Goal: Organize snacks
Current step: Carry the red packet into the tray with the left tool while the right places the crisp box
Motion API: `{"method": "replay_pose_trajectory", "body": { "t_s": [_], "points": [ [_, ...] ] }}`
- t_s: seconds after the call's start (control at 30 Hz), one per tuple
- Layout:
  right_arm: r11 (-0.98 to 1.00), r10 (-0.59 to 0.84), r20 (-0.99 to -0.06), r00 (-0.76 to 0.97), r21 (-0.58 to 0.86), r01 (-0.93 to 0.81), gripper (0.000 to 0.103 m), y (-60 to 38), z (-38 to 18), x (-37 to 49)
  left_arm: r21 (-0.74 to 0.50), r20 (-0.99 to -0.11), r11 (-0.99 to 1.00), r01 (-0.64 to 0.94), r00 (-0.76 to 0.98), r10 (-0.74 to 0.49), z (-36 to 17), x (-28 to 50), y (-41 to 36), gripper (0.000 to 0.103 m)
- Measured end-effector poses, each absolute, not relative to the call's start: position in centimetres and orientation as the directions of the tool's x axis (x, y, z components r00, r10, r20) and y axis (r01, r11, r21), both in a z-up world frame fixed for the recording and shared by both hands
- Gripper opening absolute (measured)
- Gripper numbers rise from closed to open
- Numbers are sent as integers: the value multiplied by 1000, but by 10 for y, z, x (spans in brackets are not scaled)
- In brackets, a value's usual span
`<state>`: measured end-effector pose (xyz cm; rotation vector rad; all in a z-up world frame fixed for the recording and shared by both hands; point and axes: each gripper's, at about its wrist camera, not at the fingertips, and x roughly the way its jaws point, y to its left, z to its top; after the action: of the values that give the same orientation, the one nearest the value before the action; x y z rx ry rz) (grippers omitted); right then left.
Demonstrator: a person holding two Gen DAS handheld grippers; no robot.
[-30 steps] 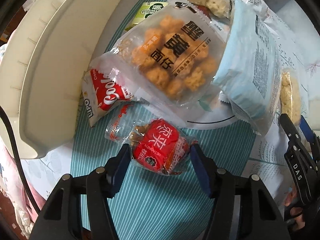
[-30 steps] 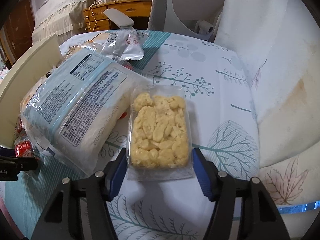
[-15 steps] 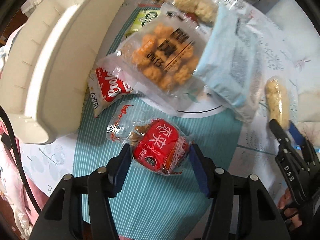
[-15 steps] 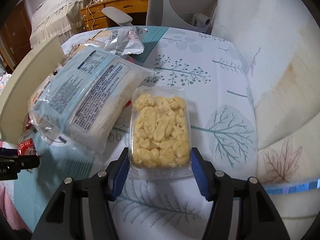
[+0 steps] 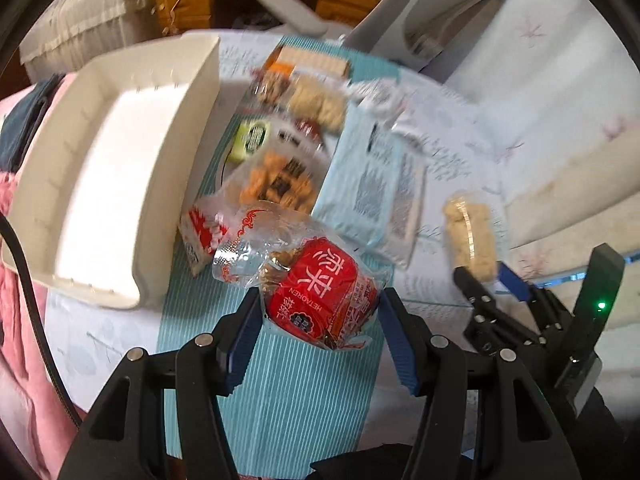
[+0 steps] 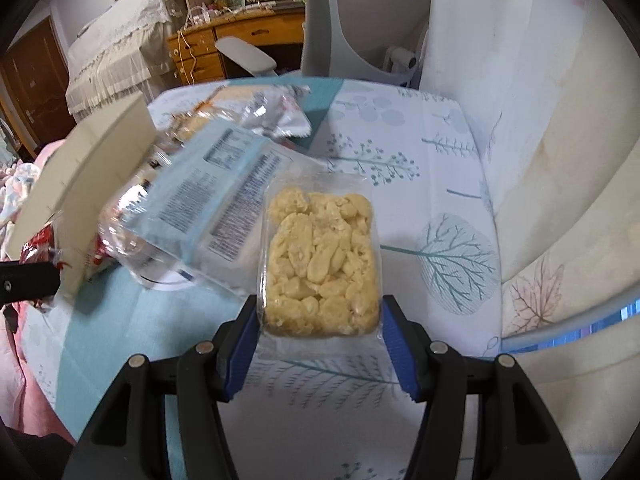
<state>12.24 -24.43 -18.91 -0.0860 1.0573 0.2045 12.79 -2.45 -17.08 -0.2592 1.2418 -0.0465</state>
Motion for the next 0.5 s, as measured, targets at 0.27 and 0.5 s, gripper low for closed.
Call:
{"method": "replay_pose_trajectory", "body": {
  "t_s": [0.27,0.5],
  "points": [
    [986,148,-838,525,86,-142,59,-216,-155,111,-266,-871,964,16,424,-248,-122,124,-5,57],
    [987,159,-812,561,137,-81,59,-174,-129,99,-265,-847,962,64,460,-264,-103,121,46,57]
  ]
}}
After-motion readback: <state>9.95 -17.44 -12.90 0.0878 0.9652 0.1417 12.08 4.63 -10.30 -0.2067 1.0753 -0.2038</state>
